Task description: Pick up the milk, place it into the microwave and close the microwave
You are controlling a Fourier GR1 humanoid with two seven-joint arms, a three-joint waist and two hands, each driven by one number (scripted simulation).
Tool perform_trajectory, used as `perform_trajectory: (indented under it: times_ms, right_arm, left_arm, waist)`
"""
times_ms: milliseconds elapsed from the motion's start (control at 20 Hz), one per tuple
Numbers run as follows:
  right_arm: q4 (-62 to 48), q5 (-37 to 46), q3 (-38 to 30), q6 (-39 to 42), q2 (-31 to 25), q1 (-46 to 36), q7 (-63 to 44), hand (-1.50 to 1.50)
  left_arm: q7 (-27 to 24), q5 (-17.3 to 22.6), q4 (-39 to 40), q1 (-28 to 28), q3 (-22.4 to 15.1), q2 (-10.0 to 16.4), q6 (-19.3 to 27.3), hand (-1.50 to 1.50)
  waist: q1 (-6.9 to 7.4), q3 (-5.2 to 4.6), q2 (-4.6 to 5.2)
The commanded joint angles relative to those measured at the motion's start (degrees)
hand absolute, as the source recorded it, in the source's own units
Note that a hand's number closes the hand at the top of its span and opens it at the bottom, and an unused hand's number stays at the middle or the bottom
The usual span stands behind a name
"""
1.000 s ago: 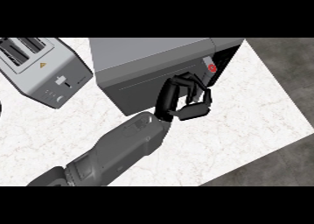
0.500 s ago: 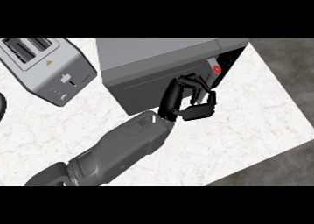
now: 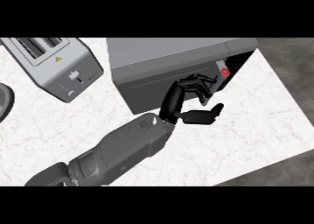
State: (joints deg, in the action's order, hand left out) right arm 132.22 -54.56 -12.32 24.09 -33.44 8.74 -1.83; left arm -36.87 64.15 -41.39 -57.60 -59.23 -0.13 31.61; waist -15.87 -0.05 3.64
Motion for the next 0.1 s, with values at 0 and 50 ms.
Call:
perform_trajectory:
  times_ms: [0,50]
  right_arm:
    - [1.3,-1.0,-0.7,-0.5,-0.3,1.6,-0.8,-1.5]
    - [1.7,-1.4,-1.1,-0.8,-0.5,1.4,-0.8,-1.5]
  left_arm:
    - [0.2,2.4,10.0,3.3,3.3,0.1,3.1,-1.5]
    - [0.1,2.8,9.8,3.4,3.3,0.1,2.9,-1.5]
  waist:
    - [1.83,0.0,0.18]
    - [2.02,-0.06,0.14]
